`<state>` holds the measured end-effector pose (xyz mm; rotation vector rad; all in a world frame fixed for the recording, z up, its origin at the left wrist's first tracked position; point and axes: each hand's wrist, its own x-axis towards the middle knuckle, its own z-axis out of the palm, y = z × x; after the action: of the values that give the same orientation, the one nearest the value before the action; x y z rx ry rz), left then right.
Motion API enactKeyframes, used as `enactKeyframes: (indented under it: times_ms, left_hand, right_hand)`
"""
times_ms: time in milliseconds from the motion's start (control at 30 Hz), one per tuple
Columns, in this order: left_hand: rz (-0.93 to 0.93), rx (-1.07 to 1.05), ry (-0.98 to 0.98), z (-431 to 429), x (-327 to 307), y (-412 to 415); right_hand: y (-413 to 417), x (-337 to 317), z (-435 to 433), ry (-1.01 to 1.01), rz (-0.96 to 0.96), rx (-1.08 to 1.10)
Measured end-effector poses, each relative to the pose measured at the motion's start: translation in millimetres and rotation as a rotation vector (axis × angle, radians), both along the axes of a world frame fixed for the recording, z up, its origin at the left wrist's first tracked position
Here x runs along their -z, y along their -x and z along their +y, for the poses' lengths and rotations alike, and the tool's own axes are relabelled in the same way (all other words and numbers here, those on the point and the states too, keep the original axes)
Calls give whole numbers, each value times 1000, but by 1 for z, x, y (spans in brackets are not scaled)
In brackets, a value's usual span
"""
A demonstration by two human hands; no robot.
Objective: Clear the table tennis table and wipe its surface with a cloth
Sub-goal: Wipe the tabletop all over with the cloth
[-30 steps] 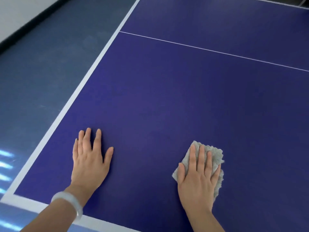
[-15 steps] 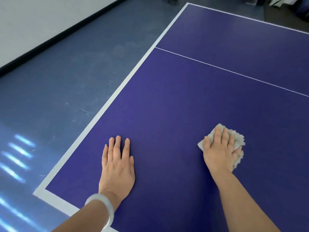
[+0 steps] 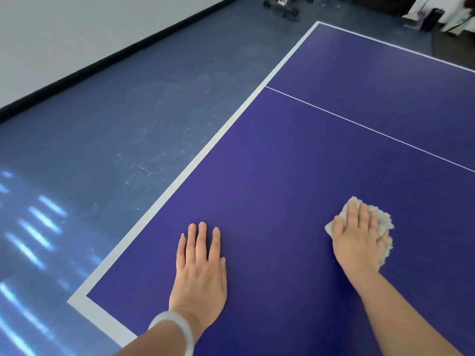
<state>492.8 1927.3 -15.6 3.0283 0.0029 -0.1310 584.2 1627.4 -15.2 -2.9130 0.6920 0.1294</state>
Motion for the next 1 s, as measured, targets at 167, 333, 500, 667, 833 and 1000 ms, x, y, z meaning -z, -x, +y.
enactKeyframes:
  times_ms: [167, 333, 500, 667, 833, 1000]
  left_hand:
    - [0, 8, -7, 1, 3, -1]
    - [-3, 21, 30, 3, 0, 0]
    - [-14, 6, 357, 21, -9, 2]
    - [-84, -251, 221, 71, -12, 42]
    - [-41, -358, 85, 96, -4, 65]
    - [-44, -355, 76, 97, 4, 63]
  right_hand:
    - [-62, 1, 85, -18, 69, -196]
    - [5, 10, 169, 75, 6, -768]
    - [69, 12, 127, 85, -19, -950]
    - [68, 5, 99, 113, 67, -543]
    - [37, 0, 177, -4, 116, -369]
    - [107, 1, 235, 33, 58, -853]
